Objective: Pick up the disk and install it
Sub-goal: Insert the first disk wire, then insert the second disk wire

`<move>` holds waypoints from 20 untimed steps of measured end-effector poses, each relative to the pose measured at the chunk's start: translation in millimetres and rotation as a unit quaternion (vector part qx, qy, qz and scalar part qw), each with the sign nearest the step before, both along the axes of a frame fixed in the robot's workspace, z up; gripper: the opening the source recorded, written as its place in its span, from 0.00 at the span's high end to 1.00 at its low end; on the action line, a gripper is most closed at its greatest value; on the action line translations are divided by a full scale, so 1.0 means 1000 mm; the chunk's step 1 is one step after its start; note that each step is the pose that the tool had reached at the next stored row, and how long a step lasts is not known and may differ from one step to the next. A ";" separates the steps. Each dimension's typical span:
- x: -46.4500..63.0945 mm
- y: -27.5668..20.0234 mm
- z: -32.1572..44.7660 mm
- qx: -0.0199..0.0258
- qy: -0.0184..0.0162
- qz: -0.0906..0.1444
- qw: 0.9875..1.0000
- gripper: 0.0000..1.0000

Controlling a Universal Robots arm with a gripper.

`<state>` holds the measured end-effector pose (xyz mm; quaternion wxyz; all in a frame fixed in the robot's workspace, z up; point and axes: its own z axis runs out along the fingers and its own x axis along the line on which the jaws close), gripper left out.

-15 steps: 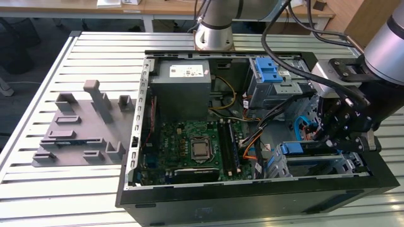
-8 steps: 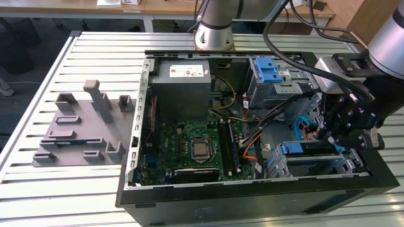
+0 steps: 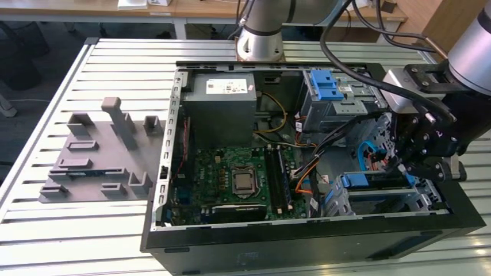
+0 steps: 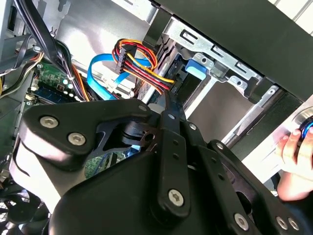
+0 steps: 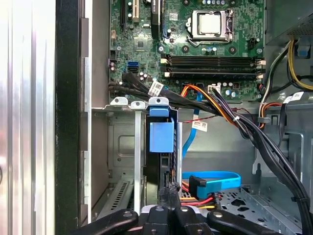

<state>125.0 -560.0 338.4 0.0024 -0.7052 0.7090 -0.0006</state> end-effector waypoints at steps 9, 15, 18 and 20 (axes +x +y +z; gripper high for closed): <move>0.000 0.0000 0.0025 0.000 0.000 0.000 1.000 0.89; 0.000 0.0000 0.0073 0.000 0.000 0.000 1.000 0.89; 0.000 0.0000 0.0094 0.000 0.000 0.000 1.000 0.89; 0.000 0.0000 0.0109 0.000 0.000 0.000 1.000 0.89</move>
